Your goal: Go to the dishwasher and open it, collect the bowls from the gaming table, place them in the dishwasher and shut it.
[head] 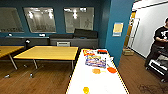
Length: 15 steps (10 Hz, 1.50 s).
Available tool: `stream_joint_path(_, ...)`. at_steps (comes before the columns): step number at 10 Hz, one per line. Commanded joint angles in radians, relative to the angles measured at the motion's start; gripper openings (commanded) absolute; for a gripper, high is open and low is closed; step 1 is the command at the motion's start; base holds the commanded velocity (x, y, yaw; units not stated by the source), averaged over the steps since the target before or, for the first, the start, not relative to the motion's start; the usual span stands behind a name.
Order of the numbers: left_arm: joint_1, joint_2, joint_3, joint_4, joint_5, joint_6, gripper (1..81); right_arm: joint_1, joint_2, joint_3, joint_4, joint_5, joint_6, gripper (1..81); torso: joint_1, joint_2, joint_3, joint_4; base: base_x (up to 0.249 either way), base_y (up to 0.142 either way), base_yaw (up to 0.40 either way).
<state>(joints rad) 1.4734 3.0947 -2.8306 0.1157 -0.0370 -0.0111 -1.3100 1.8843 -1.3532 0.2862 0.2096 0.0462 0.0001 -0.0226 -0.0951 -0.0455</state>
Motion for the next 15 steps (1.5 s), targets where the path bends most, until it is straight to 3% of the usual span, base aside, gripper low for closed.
stream_joint_path(1,-0.047,0.004,-0.001,-0.005,0.051,0.002,81.1,0.246,-0.238,0.201,0.116,0.001,0.011,81.1,0.0,0.0,-0.09,0.0,0.0,0.0,0.0)
stream_joint_path(3,-0.047,0.001,-0.001,-0.005,0.051,0.002,81.1,0.355,-0.282,0.218,0.172,-0.027,0.011,81.1,0.0,0.0,-0.156,0.0,0.0,0.0,0.0)
stream_joint_path(5,-0.049,0.0,-0.001,-0.005,0.051,0.0,81.1,0.494,-0.299,0.186,0.252,-0.131,0.012,81.1,0.001,0.0,-0.215,0.0,0.0,0.0,0.0)
stream_joint_path(6,-0.049,0.0,-0.001,-0.005,0.049,-0.001,81.1,0.568,-0.296,0.16,0.292,-0.174,0.012,81.1,0.001,0.001,-0.169,0.0,0.0,0.0,0.0)
stream_joint_path(8,-0.052,0.004,-0.001,-0.005,0.051,-0.003,81.1,0.669,-0.284,0.103,0.343,-0.246,0.018,81.1,0.002,0.001,-0.196,0.0,0.0,0.0,0.0)
stream_joint_path(11,-0.052,0.001,-0.001,-0.005,0.051,-0.006,81.1,0.731,-0.212,-0.066,0.432,-0.272,0.084,81.1,0.002,0.002,-0.201,0.0,0.0,0.0,0.0)
stream_joint_path(15,-0.054,-0.002,-0.004,-0.005,0.051,-0.007,81.1,0.818,-0.114,-0.19,0.446,-0.317,0.185,81.1,0.002,0.002,-0.201,0.0,0.0,0.0,0.0)
